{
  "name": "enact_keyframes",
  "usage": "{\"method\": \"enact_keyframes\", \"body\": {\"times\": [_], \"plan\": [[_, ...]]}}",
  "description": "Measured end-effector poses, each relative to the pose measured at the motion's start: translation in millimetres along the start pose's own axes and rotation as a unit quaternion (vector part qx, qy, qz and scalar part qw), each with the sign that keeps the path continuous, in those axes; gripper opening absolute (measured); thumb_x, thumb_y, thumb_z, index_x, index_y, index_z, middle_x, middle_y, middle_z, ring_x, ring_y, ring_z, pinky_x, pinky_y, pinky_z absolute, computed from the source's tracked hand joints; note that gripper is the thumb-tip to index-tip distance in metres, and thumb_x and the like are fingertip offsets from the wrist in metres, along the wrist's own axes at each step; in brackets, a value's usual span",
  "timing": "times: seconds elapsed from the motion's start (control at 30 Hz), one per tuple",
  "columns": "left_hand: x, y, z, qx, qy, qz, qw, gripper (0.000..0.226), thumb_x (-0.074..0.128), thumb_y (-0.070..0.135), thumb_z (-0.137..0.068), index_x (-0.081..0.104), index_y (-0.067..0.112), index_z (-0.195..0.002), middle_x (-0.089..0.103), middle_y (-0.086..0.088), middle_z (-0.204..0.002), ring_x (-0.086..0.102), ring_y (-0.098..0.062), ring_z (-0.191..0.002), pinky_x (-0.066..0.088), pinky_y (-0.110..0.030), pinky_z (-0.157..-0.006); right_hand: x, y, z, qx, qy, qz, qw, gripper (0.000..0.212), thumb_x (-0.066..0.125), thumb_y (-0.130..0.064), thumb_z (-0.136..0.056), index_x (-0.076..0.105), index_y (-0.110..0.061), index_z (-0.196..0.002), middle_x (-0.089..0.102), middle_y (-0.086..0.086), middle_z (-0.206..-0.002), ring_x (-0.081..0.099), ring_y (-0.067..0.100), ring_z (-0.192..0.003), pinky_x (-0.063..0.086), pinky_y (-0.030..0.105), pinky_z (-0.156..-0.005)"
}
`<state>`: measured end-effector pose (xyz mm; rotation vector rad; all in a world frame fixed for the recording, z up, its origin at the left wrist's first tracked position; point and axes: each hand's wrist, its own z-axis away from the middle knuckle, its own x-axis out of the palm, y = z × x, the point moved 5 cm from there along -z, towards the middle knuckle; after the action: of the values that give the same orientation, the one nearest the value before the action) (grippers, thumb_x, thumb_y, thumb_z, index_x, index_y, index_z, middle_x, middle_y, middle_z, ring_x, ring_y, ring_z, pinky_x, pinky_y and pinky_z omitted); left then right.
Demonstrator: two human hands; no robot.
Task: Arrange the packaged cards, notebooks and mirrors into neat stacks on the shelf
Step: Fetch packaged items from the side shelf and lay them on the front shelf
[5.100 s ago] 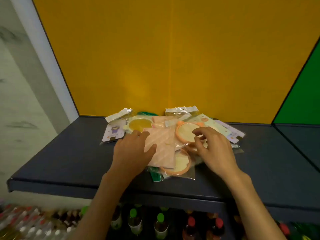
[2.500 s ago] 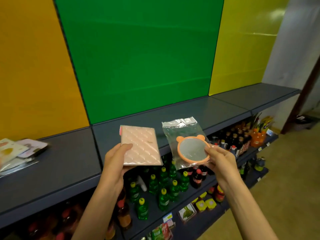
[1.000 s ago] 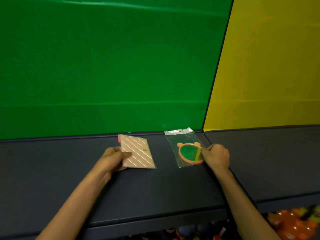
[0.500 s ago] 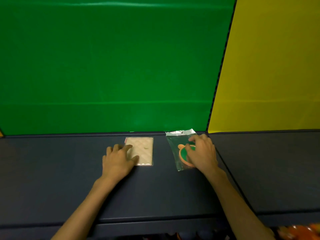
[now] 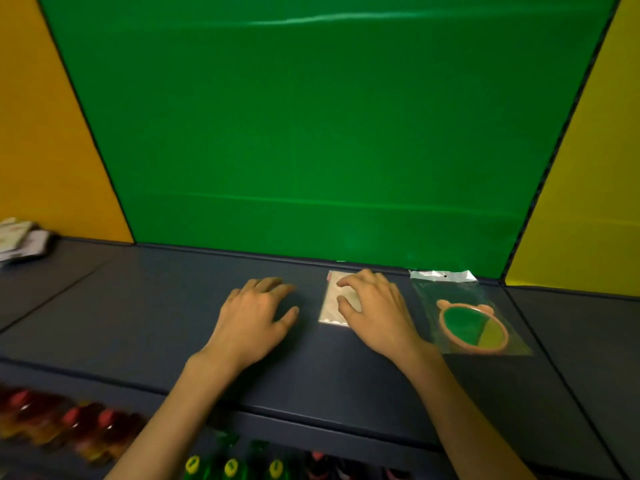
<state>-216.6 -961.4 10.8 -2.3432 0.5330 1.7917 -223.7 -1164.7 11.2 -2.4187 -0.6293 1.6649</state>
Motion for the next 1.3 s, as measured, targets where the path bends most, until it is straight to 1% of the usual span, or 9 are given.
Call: {"method": "enact_keyframes", "body": {"times": [0.13,0.37,0.6,0.73,0.9,1.07,1.3], "plan": [[-17,-60,31,-0.044,0.007,-0.026,0.999,0.052,0.042,0.056,-0.096,0.048,0.034,-0.142,0.048,0.007,-0.148,0.046,-0.021,-0.133,0.042,-0.042,-0.103,29,-66,-11,-0.042,-0.021,-0.002,0.999,0.036,0.049,-0.039,-0.097,0.057,-0.026,-0.13,0.056,-0.005,-0.13,0.049,0.019,-0.121,0.038,0.038,-0.1],[-54,-182,102,-0.103,0.012,-0.042,0.994,0.05,0.039,0.058,-0.096,0.047,0.038,-0.142,0.049,0.009,-0.145,0.048,-0.019,-0.13,0.041,-0.042,-0.102,88,-196,-22,-0.09,-0.047,-0.007,0.995,0.035,0.048,-0.04,-0.099,0.056,-0.028,-0.131,0.055,-0.006,-0.131,0.048,0.018,-0.122,0.038,0.037,-0.099],[-86,-304,174,-0.126,0.013,-0.07,0.989,0.052,0.036,0.058,-0.096,0.045,0.038,-0.142,0.048,0.011,-0.145,0.047,-0.018,-0.129,0.04,-0.039,-0.1,150,-338,-33,-0.118,-0.046,-0.023,0.992,0.032,0.047,-0.041,-0.099,0.058,-0.031,-0.127,0.055,-0.008,-0.128,0.049,0.017,-0.119,0.036,0.037,-0.099],[-103,-368,204,-0.143,0.017,-0.083,0.986,0.053,0.037,0.057,-0.096,0.044,0.036,-0.144,0.047,0.008,-0.147,0.046,-0.02,-0.131,0.039,-0.041,-0.101,178,-404,-43,-0.122,-0.051,-0.029,0.991,0.032,0.048,-0.04,-0.099,0.058,-0.03,-0.127,0.056,-0.007,-0.128,0.049,0.018,-0.12,0.037,0.038,-0.099],[-123,-439,226,-0.16,0.031,-0.096,0.982,0.055,0.036,0.056,-0.097,0.04,0.035,-0.148,0.043,0.004,-0.152,0.041,-0.022,-0.137,0.036,-0.043,-0.106,211,-469,-62,-0.135,-0.064,-0.021,0.989,0.032,0.049,-0.039,-0.098,0.059,-0.03,-0.127,0.057,-0.007,-0.129,0.05,0.019,-0.12,0.037,0.038,-0.098],[-128,-506,232,-0.172,0.041,-0.107,0.978,0.056,0.034,0.056,-0.098,0.038,0.034,-0.149,0.041,0.003,-0.154,0.039,-0.022,-0.139,0.035,-0.043,-0.108,249,-521,-92,-0.147,-0.073,-0.019,0.986,0.033,0.049,-0.041,-0.098,0.058,-0.03,-0.127,0.056,-0.006,-0.129,0.05,0.019,-0.121,0.038,0.039,-0.099],[-126,-613,221,-0.17,0.031,-0.116,0.978,0.056,0.035,0.056,-0.097,0.038,0.034,-0.148,0.039,0.005,-0.155,0.037,-0.02,-0.14,0.034,-0.043,-0.109,312,-587,-149,-0.135,-0.058,-0.039,0.988,0.029,0.052,-0.04,-0.096,0.06,-0.031,-0.122,0.058,-0.007,-0.125,0.053,0.018,-0.117,0.04,0.038,-0.097]]}}
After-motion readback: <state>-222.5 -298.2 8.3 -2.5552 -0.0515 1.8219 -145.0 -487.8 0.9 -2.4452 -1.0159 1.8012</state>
